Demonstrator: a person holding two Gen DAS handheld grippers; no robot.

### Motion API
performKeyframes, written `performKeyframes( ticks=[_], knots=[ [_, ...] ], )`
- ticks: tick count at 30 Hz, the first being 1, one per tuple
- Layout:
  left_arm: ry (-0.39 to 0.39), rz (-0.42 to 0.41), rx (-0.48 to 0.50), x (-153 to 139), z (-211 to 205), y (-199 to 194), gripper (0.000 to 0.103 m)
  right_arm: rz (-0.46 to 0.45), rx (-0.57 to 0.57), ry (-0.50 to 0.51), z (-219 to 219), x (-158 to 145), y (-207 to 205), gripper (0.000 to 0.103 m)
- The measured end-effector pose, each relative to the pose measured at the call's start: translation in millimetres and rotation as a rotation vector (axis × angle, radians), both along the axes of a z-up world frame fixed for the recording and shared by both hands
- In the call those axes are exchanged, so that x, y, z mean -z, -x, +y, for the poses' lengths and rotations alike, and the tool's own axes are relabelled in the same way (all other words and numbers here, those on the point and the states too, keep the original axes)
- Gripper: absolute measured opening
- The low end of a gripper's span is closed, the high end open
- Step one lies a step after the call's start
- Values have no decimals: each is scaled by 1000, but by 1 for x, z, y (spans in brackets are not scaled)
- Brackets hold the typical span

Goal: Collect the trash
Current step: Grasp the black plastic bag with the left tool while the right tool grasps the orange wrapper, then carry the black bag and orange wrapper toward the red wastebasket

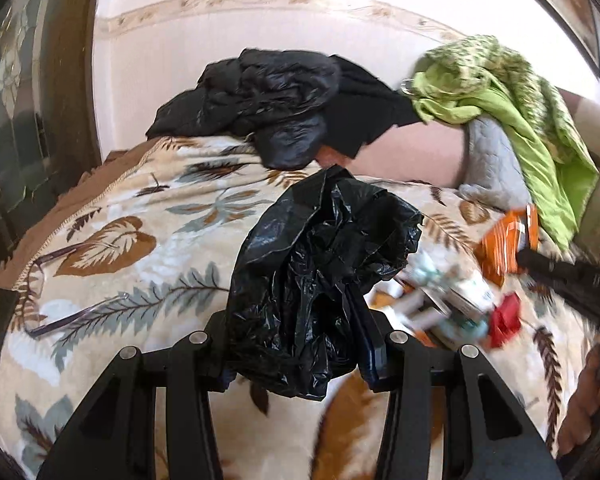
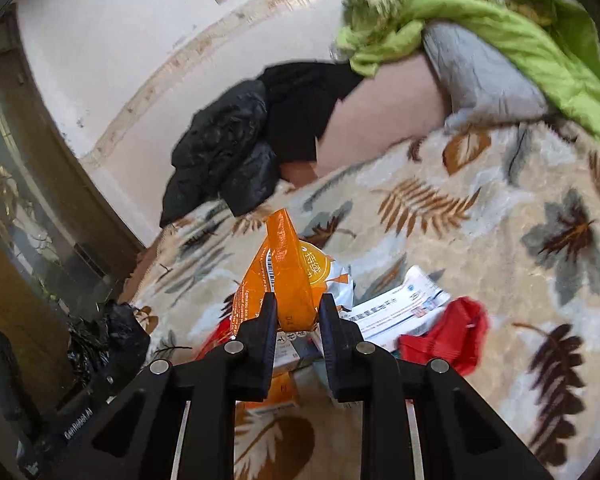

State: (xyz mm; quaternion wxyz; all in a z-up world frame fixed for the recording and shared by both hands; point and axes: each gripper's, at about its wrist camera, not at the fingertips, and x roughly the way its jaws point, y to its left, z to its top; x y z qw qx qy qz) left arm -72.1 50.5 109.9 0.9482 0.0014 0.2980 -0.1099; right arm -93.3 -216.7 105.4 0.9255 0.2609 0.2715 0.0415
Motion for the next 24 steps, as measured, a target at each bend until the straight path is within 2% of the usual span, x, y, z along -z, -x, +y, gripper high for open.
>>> performKeyframes(
  ticks=[7,13,19,24],
  knots=[
    [-1,-12,39,0,-14,53,45,-23,2,4,-3,-8,41,22],
    [-14,-1,64,6,-24,82,45,-39,-27,54,4,-10,90,22],
    [-62,-30,78,8,-34,97,45,-41,-39,87,8,-9,130,22],
    [-86,-47,81,9,-40,98,45,-21,-34,84,4,-4,134,22]
  ],
)
